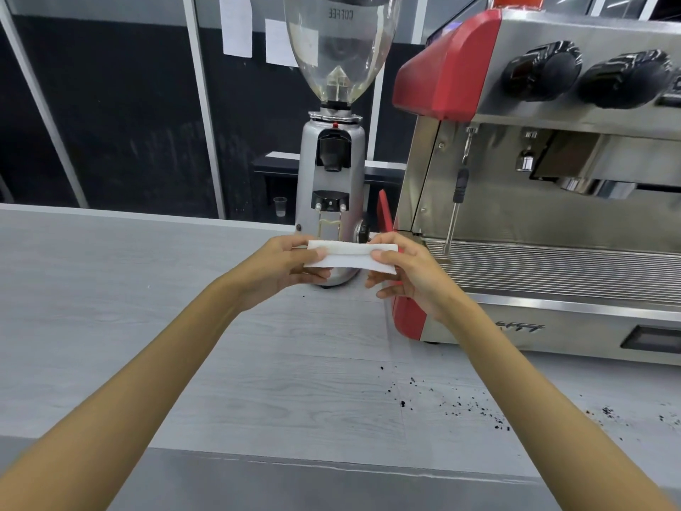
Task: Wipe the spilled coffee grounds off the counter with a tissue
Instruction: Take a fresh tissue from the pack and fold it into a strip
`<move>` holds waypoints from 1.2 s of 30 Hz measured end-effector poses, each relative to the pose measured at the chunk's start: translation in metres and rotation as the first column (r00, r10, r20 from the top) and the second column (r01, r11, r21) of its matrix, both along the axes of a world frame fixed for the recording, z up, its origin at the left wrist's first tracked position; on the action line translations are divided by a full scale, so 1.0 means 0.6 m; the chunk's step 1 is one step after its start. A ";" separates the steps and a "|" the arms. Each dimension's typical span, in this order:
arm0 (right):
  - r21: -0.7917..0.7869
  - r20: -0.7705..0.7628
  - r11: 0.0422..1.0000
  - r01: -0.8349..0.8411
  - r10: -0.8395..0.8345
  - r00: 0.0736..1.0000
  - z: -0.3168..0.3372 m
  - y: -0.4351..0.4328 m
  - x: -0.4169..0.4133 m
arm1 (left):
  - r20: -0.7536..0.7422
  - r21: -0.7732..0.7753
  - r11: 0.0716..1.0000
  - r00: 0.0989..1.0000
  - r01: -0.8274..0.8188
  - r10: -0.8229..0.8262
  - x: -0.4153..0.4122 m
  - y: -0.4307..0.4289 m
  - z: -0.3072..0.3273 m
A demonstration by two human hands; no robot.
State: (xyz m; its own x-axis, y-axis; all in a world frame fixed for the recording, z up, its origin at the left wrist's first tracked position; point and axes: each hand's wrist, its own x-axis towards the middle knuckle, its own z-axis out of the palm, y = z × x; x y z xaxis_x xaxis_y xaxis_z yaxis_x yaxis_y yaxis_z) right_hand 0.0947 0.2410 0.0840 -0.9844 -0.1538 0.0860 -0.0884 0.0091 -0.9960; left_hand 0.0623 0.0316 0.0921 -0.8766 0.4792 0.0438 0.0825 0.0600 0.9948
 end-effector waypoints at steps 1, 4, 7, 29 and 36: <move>-0.027 0.002 1.000 -0.015 0.015 1.000 -0.001 0.000 -0.001 | 0.029 0.046 0.999 1.000 0.009 -0.011 0.000 -0.001 -0.001; -0.126 0.009 0.989 -0.071 0.072 0.997 0.002 0.003 -0.002 | 0.088 0.142 0.990 0.996 0.020 -0.033 -0.002 -0.001 -0.003; -0.191 0.027 0.974 -0.123 0.130 0.991 0.006 0.008 -0.002 | 0.112 0.211 0.976 0.991 0.053 -0.078 -0.002 -0.001 -0.001; -0.062 0.093 0.996 -0.059 0.064 0.994 -0.007 0.002 -0.027 | 0.024 -0.064 0.998 0.999 0.025 -0.024 -0.022 -0.029 -0.007; 0.052 0.038 0.997 0.054 -0.056 0.998 -0.035 -0.013 -0.055 | 0.010 -0.040 0.999 0.999 -0.031 0.032 -0.047 -0.043 -0.042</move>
State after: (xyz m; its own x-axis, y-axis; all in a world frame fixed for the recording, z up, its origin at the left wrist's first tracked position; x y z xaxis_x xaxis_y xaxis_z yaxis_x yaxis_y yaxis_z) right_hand 0.0619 0.2329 0.0630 -0.9939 -0.1030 0.0405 -0.0472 0.0639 -0.9968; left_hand 0.0343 0.0058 0.0672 -0.8916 0.4526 0.0161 0.0698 0.1022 0.9923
